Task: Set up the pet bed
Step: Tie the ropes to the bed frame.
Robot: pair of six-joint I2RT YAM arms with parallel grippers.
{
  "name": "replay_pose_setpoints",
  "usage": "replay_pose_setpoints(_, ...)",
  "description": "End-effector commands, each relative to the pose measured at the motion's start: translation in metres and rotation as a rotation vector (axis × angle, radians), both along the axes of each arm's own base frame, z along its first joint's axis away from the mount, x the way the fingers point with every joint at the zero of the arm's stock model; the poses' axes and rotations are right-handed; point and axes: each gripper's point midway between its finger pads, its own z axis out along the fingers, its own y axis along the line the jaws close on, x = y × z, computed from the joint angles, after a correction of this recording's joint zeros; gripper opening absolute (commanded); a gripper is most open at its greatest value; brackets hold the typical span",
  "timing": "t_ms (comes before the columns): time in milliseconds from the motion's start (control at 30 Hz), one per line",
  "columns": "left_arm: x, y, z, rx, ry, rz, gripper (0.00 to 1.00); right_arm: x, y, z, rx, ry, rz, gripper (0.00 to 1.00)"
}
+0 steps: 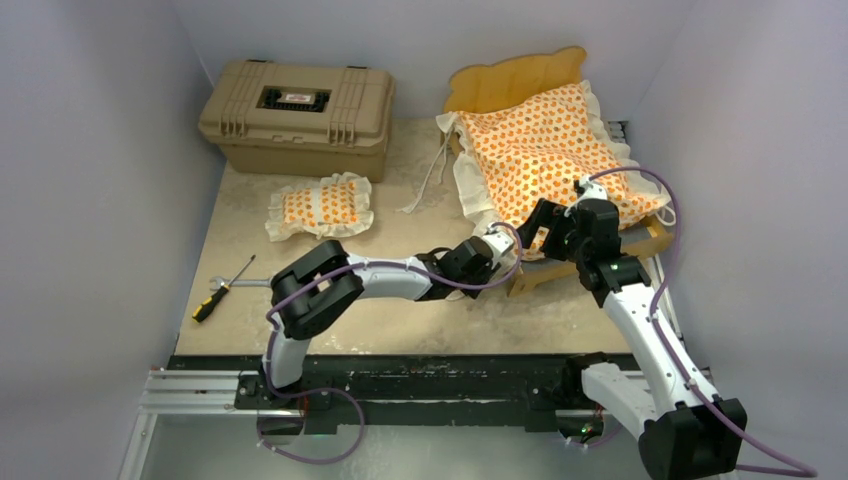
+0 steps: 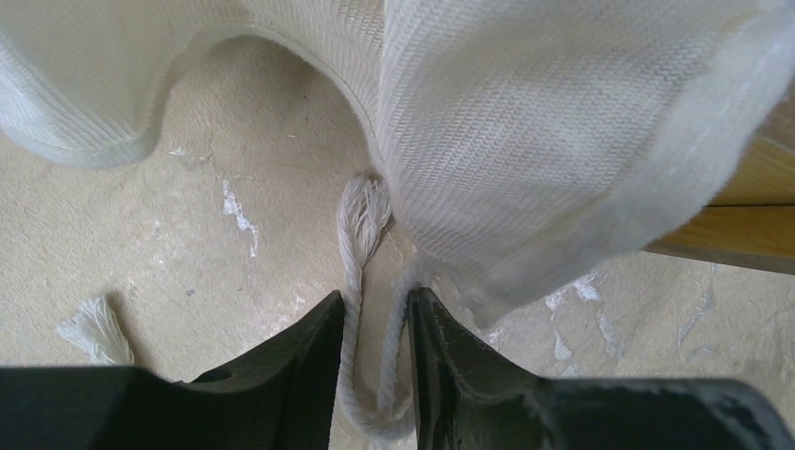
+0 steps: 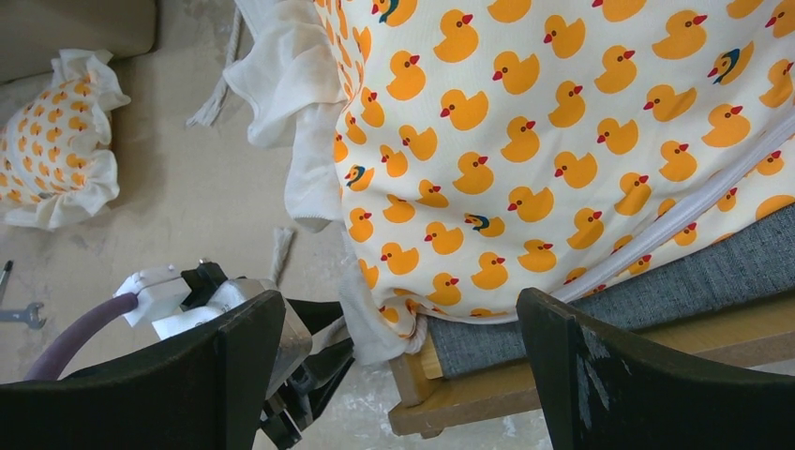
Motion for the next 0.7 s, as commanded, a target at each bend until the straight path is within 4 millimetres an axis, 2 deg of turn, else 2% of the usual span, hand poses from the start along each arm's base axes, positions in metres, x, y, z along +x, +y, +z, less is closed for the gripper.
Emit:
replay_pose_setpoints(0, 0.006, -0.008, 0.021, -0.051, -0.009, -0.009, 0.30, 0.001, 0.006, 0.005, 0.017, -0.027, 0.026, 0.99)
replay_pose_setpoints(167, 0.007, -0.007, 0.020, -0.060, 0.016, -0.020, 0.26, 0.004, 0.005, 0.010, -0.004, -0.056, 0.042, 0.99)
replay_pose_setpoints(300, 0.004, -0.005, 0.018, -0.072, 0.043, -0.048, 0.24, 0.000, 0.016, 0.020, 0.022, -0.080, 0.112, 0.96)
replay_pose_setpoints(500, 0.000, -0.006, 0.021, -0.160, 0.114, -0.112, 0.22, -0.019, 0.034, 0.023, 0.079, -0.063, 0.218, 0.84)
replay_pose_setpoints(667, -0.001, -0.010, 0.033, -0.252, 0.130, -0.174, 0.20, -0.034, 0.050, 0.017, 0.119, -0.019, 0.279, 0.76)
